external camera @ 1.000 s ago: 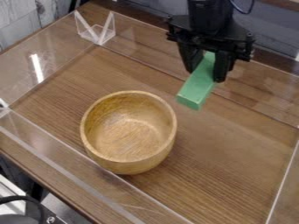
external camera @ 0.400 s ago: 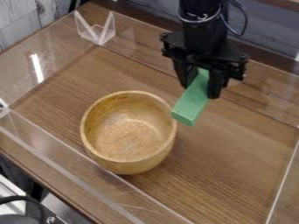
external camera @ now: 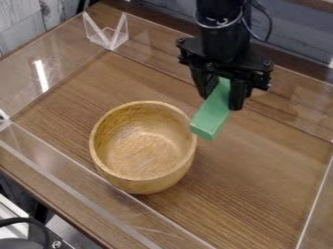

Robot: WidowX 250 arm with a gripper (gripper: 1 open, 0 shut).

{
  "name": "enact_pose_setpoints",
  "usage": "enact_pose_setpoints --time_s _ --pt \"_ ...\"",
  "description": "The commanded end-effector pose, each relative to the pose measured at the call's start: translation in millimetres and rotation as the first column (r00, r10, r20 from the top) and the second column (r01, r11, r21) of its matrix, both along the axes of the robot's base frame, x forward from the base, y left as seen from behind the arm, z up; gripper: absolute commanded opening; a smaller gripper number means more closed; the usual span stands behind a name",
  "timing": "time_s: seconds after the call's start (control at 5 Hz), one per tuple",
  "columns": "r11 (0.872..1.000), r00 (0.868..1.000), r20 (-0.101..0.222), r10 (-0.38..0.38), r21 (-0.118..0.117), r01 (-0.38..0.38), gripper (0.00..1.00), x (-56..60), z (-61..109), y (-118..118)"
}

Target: Put the green block in the brown bowl

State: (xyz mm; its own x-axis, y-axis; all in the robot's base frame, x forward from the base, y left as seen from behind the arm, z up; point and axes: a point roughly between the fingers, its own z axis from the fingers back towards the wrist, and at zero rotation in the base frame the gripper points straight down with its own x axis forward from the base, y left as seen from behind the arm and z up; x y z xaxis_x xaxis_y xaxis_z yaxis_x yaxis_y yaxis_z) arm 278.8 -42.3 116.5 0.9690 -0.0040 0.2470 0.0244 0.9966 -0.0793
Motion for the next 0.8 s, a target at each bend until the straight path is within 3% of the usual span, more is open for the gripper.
enact_pose_setpoints --time_s 0.0,0.6 --pt "1.000 0.998 0.067 0.016 -0.008 -0.015 0.00 4.9 15.0 3.7" --pt "1.000 0.996 0.089 0.023 -0.015 -0.022 0.00 4.6 15.1 3.5"
